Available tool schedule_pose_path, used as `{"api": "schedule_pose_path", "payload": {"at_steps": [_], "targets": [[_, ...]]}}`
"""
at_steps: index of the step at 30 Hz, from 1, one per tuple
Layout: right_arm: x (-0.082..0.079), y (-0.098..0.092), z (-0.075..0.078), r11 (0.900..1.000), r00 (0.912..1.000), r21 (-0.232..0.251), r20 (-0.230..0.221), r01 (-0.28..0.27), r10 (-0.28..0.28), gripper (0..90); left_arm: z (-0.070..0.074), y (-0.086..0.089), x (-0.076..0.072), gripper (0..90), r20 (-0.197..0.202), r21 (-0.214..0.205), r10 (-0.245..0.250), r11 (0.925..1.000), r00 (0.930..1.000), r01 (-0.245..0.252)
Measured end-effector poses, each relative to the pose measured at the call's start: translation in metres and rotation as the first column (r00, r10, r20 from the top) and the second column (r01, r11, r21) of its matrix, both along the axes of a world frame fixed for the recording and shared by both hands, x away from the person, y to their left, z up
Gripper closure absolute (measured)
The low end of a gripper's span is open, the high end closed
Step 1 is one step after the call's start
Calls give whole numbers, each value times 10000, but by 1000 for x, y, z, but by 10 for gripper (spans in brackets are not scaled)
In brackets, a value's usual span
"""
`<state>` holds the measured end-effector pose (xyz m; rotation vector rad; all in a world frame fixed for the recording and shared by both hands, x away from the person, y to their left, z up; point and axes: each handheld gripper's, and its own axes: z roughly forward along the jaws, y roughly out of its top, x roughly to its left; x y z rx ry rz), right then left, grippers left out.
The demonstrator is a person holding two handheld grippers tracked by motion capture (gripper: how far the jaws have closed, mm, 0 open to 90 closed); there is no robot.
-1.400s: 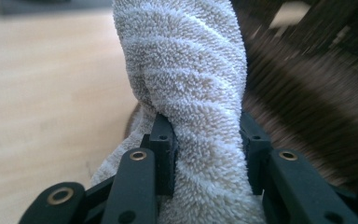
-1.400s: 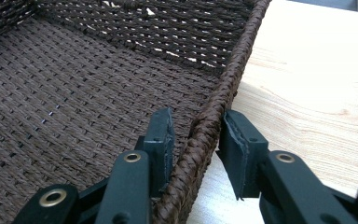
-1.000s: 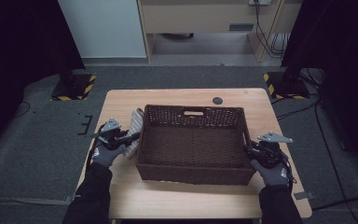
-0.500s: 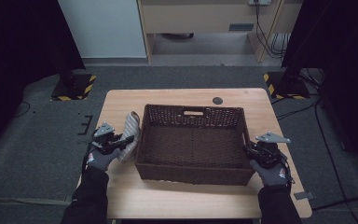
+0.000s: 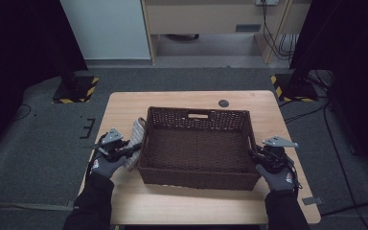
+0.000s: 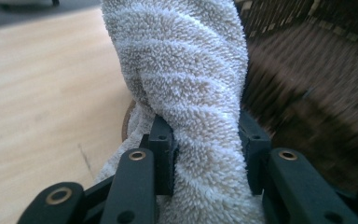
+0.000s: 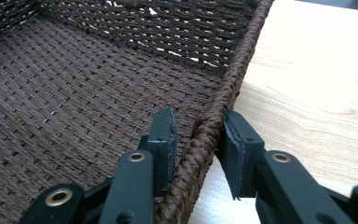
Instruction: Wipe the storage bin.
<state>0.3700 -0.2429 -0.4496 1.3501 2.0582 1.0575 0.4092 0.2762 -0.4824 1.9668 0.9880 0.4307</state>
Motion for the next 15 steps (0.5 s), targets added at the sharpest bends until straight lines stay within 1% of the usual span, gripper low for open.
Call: {"api": "schedule_pose_path", "payload": {"at_steps": [1,3,5,6,7,8,10,11,12,13,14,15], "targets": [[0,0,0,10000,10000,-30,13,-7,7,673,-6,-1,1,642,-154,182,-15,9998,9999,17],[0,0,0,10000,10000,-45,-9,4,-4,673,-13,0,2,642,-403,185,32,9998,9992,-25],[0,0,0,10000,10000,-42,-6,0,0,673,-19,0,2,642,-644,311,-2,9995,9979,23],[0,0,0,10000,10000,-35,-9,-1,1,672,-22,0,2,642,-698,308,5,9995,9976,17],[0,0,0,10000,10000,-23,-8,3,-3,672,-21,1,2,642,-718,220,57,9998,9974,-42],[0,0,0,10000,10000,-15,-5,-4,4,672,-19,2,2,641,-703,13,192,9998,9973,-192],[0,0,0,10000,10000,-15,7,-21,21,671,-9,7,1,640,-431,-557,400,9976,9983,-424],[0,0,0,10000,10000,-35,22,-25,26,671,-4,10,0,639,-262,-800,436,9958,9987,-455],[0,0,0,10000,10000,-44,0,-29,29,671,1,11,-2,639,-112,-1117,420,9928,9991,-430],[0,0,0,10000,10000,-39,-23,-11,11,672,7,12,-4,639,78,-1339,368,9904,9993,-354],[0,0,0,10000,10000,-57,-7,-5,5,674,13,12,-6,639,309,-1474,277,9888,9991,-228],[0,1,0,10000,10000,-75,-2,26,-26,676,18,11,-7,640,451,-1568,128,9876,9989,-56]]}}
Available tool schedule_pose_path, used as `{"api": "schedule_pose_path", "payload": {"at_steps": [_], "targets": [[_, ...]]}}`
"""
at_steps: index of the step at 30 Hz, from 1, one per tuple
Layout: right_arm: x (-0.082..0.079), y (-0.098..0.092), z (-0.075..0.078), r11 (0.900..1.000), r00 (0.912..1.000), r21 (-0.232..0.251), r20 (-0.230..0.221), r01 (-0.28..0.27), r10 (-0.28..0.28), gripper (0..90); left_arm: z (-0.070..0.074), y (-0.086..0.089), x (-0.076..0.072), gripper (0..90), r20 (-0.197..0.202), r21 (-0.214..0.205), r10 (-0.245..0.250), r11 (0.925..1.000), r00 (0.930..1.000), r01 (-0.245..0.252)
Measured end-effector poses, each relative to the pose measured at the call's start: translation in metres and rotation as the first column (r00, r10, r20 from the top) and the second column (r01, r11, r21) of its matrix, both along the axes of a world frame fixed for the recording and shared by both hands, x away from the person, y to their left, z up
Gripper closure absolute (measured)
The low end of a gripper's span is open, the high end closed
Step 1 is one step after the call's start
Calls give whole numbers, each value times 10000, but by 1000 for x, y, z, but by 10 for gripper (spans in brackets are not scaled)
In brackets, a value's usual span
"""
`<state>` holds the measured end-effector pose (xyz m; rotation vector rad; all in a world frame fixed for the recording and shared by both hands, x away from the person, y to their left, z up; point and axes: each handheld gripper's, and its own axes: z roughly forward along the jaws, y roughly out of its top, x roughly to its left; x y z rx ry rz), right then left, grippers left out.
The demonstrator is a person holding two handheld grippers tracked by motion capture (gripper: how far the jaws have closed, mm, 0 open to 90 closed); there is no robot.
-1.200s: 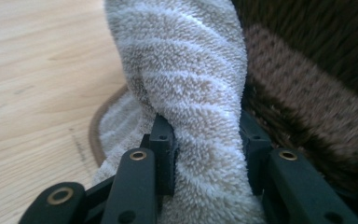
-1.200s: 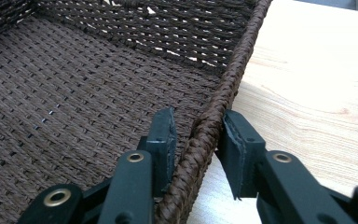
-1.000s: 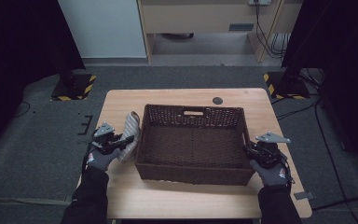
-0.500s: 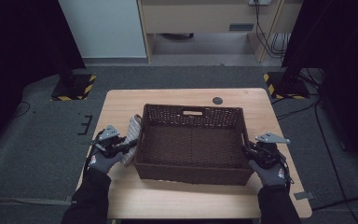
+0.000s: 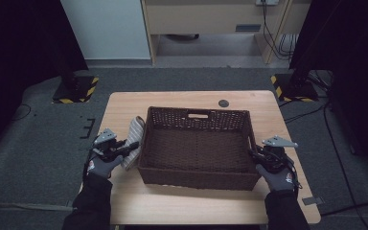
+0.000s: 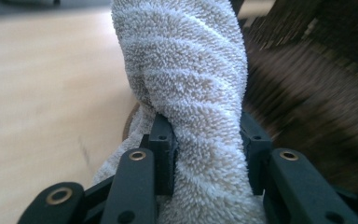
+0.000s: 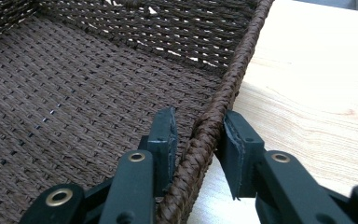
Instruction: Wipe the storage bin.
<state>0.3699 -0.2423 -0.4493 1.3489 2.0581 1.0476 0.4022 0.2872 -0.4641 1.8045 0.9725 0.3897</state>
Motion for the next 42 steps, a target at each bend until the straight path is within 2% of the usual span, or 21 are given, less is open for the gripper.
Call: {"api": "schedule_pose_path", "payload": {"at_steps": [1,2,4,10,13,14,23,27,29,31,33,34,36,38,42], "targets": [[0,0,0,10000,10000,-39,20,12,-12,679,3,-2,-1,639,80,77,-7,10000,10000,7],[0,1,0,10000,10000,-35,-10,55,-56,683,6,-6,-1,639,187,383,-15,9993,9998,8],[1,1,1,9999,9999,42,-30,106,-106,690,6,-8,2,640,246,539,-31,9985,9997,17],[11,7,0,9997,9997,62,-15,236,-236,693,4,-4,13,641,235,550,154,9983,9996,-167],[12,6,-1,9997,9998,136,5,213,-213,690,-6,-3,16,643,-95,698,61,9975,9999,-55],[12,6,-1,9997,9998,151,20,212,-213,689,-13,-4,16,643,-270,1025,30,9947,9996,-2],[12,6,-1,9997,9998,131,28,202,-203,687,-42,-9,20,640,-1028,1991,88,9799,9947,119],[11,7,-1,9997,9997,66,16,249,-249,689,-36,-4,17,634,-918,1717,292,9851,9953,-131],[11,7,-1,9995,9995,40,16,306,-306,691,-28,2,11,633,-688,1431,387,9893,9969,-285],[11,8,0,9995,9995,35,18,328,-328,693,-17,9,1,634,-367,899,394,9953,9985,-359],[11,7,-1,9995,9995,31,7,323,-323,693,-8,12,-7,633,-106,659,248,9975,9996,-241],[11,7,-1,9994,9994,59,39,345,-345,692,-1,12,-14,633,149,560,85,9984,9999,-93],[11,7,-1,9995,9995,24,67,314,-315,691,3,11,-20,634,317,555,-146,9984,9994,128],[11,7,-1,9996,9996,20,48,284,-284,689,3,7,-24,634,345,734,-310,9969,9989,284],[10,6,-1,9996,9996,73,30,280,-280,687,-9,-1,-24,636,117,1336,-482,9900,9988,462]]}}
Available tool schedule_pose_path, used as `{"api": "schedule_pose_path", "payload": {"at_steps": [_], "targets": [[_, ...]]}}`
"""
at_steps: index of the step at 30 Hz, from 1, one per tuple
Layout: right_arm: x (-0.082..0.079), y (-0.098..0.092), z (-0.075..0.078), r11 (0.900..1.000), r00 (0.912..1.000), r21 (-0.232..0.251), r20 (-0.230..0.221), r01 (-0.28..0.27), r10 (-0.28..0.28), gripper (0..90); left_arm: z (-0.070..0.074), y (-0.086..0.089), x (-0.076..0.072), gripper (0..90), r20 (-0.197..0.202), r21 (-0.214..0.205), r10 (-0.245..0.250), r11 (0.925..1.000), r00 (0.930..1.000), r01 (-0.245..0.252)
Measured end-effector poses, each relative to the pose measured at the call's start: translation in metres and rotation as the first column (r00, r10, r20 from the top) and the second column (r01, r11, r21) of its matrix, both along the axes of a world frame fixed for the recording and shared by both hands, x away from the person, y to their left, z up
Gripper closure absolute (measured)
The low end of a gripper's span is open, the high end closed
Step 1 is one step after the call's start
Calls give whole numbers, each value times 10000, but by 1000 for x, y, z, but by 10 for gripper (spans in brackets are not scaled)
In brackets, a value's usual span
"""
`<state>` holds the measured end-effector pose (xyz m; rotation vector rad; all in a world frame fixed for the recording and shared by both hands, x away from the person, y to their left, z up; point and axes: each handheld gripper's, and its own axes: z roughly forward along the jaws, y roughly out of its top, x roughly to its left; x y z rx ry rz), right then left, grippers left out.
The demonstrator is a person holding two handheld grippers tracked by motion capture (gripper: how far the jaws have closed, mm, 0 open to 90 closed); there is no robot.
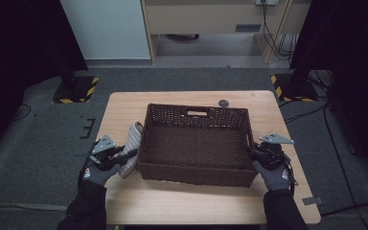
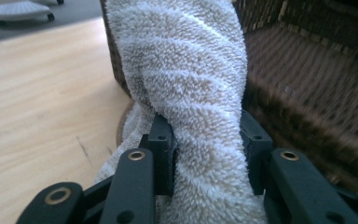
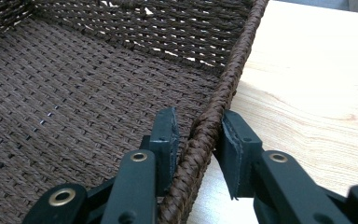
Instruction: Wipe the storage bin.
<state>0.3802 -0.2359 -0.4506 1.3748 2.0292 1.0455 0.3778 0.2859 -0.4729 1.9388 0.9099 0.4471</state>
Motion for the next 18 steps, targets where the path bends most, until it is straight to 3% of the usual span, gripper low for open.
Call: {"api": "schedule_pose_path", "payload": {"at_steps": [3,8,13,18], "targets": [[0,0,0,10000,10000,-17,2,-2,2,686,-6,-1,-1,636,-122,187,25,9998,9999,-23],[0,0,0,10000,10000,-8,1,1,-1,685,-24,-6,-3,636,-672,886,-104,9959,9977,164],[0,0,0,10000,10000,49,-15,11,-11,683,-17,4,-8,635,-615,77,119,9999,9980,-115],[0,0,0,10000,10000,-2,-19,-11,11,684,10,12,-20,635,198,-1050,29,9945,9998,-8]]}}
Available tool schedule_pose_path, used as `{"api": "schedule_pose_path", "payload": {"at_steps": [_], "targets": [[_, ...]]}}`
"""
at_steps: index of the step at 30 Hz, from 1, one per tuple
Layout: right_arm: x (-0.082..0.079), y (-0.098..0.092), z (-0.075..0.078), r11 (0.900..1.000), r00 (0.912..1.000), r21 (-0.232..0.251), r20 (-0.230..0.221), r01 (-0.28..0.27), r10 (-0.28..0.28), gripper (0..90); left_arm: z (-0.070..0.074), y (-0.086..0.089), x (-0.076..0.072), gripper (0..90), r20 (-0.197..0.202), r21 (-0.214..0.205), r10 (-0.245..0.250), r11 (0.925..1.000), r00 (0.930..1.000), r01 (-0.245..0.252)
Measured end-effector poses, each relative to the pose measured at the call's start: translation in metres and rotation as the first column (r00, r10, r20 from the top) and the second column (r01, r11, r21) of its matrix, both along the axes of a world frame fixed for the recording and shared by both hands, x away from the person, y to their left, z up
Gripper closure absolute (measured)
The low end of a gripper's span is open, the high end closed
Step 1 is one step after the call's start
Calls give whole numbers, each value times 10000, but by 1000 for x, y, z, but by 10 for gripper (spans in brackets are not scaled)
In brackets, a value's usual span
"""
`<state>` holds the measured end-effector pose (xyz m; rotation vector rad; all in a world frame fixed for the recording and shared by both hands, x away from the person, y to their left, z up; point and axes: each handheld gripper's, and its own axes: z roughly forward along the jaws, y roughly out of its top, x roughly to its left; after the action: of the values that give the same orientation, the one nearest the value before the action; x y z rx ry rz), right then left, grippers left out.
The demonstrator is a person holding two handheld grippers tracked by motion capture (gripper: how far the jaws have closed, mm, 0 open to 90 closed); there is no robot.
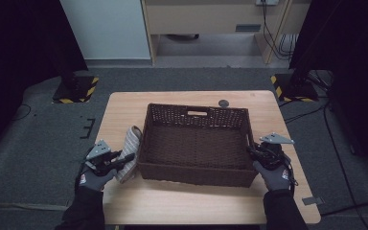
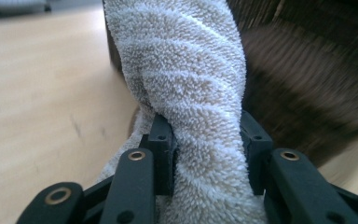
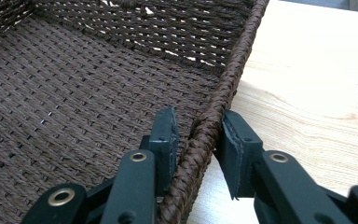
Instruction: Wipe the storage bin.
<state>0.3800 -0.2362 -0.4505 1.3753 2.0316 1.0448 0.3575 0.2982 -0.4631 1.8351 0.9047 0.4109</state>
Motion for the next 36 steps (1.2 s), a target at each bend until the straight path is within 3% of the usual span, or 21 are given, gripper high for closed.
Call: {"api": "schedule_pose_path", "payload": {"at_steps": [1,4,7,11,15,20,25,28,31,34,36], "targets": [[0,0,0,10000,10000,35,1,18,-18,684,3,-1,-2,635,105,-46,-107,9999,9999,107],[0,0,0,10000,10000,32,4,18,-18,684,1,-6,-3,635,122,391,-290,9988,9995,285],[0,0,0,10000,10000,-6,13,14,-14,685,-8,-9,-2,636,-120,782,-362,9962,9993,370],[0,0,0,10000,10000,61,-30,19,-18,684,-21,-9,0,635,-501,980,-365,9943,9981,413],[0,0,0,10000,10000,40,-6,29,-29,684,-39,-14,0,636,-1071,1593,-455,9853,9932,623],[0,1,1,9999,9999,0,-36,159,-159,700,-34,-7,-2,632,-1100,1034,-159,9943,9938,274],[0,5,2,9991,9990,-61,-76,431,-431,719,-14,4,-5,628,-512,376,218,9991,9985,-199],[1,7,2,9985,9986,-107,-61,530,-530,721,3,8,-12,628,-56,54,118,9999,9999,-118],[5,8,2,9984,9984,-60,-27,563,-563,716,9,6,-18,628,78,147,-39,9999,10000,38],[9,5,0,9985,9989,308,-44,458,-457,706,3,-2,-17,626,-110,594,-357,9976,9993,363],[9,4,-1,9988,9992,266,-14,411,-411,704,-2,-7,-17,624,-155,915,-379,9950,9992,392]]}}
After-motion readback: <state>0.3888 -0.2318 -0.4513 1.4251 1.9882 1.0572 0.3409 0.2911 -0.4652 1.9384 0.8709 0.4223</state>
